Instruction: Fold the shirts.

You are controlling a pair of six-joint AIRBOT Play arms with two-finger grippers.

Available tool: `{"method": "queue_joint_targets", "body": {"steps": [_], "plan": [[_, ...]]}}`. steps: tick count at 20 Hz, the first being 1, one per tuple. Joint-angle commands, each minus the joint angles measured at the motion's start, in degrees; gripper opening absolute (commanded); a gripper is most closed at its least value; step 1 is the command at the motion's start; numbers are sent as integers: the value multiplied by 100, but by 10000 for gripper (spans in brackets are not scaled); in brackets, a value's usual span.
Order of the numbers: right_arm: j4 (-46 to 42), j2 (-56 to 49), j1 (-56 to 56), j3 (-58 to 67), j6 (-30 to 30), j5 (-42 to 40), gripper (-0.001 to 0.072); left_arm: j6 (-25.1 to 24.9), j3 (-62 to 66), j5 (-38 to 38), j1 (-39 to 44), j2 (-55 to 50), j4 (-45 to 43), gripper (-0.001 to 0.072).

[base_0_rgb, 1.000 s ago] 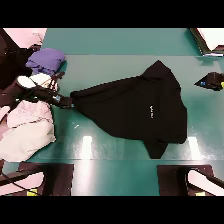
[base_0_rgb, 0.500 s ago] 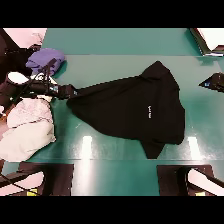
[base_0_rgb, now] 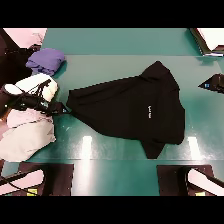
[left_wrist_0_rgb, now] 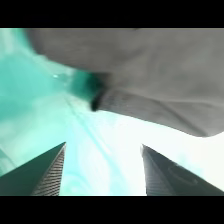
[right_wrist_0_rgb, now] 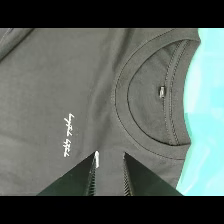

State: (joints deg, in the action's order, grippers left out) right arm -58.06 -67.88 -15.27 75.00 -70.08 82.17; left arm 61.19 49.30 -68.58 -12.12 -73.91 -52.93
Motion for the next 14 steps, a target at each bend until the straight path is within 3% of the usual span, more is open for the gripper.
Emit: {"method": "queue_joint_targets", "body": {"steps": [1, 4, 11, 12, 13, 14], "plan": [[2, 0, 4, -2, 0, 26, 190, -658, -264, 481, -28, -2, 146, 535], [4, 0, 11, -2, -2, 37, 190, -938, -264, 723, 275, -15, 92, 536], [4, 0, 11, -2, -4, 146, 190, -1023, -262, 1226, 968, -15, -332, 534], [4, 0, 11, -2, -20, 162, 191, -1021, -262, 1220, 988, -13, -323, 477], [4, 0, 11, -2, -50, 179, 191, -1021, -262, 1224, 1001, -15, -356, 362], [4, 0, 11, -2, -50, 199, 190, -1019, -262, 1266, 1019, -13, -363, 358]]}}
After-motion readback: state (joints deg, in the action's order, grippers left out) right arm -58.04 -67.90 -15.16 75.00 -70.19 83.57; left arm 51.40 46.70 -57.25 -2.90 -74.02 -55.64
